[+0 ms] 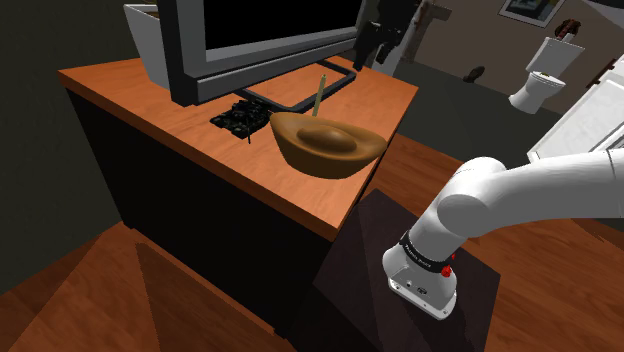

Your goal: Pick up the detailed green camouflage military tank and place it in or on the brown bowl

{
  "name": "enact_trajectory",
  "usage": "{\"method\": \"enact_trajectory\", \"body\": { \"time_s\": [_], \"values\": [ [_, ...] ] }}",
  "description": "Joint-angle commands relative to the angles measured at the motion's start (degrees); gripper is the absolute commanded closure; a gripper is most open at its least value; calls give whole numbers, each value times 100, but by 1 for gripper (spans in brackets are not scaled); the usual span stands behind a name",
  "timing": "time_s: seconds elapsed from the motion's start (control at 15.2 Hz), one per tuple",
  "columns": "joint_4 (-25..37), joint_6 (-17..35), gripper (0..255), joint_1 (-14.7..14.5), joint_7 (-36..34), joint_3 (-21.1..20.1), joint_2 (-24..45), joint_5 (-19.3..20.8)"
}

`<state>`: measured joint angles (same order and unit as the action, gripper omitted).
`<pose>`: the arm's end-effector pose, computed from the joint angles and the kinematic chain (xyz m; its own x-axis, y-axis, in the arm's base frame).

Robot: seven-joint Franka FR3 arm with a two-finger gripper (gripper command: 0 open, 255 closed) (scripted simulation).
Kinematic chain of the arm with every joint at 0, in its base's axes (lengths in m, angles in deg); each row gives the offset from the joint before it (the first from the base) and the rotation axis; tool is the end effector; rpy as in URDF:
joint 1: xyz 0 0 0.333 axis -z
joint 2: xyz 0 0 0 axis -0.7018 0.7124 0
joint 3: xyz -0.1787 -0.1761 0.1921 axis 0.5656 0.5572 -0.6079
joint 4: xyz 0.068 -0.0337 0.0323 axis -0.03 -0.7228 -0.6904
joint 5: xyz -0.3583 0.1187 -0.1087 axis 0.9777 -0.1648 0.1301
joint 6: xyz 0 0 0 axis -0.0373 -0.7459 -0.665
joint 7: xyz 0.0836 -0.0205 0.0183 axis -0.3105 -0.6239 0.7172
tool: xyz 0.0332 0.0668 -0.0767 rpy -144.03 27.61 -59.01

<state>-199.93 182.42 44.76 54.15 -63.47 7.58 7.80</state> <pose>0.3219 0.0128 0.6270 0.9788 -0.0289 0.2027 -0.0544 -0.9911 0.1214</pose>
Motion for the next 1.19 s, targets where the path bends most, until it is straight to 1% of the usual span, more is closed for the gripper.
{"method": "enact_trajectory", "body": {
  "time_s": [0.0,0.26,0.53,0.86,1.12],
  "values": [
    [0,0,0,0,0,0,0,0],
    [-26,230,0,-4,-837,-413,416,-378],
    [75,497,0,-3,-1652,-810,950,-720],
    [376,859,0,25,-2640,-1281,1761,-1058],
    [752,1148,0,55,-3421,-1623,2508,-1220]
  ]
}}
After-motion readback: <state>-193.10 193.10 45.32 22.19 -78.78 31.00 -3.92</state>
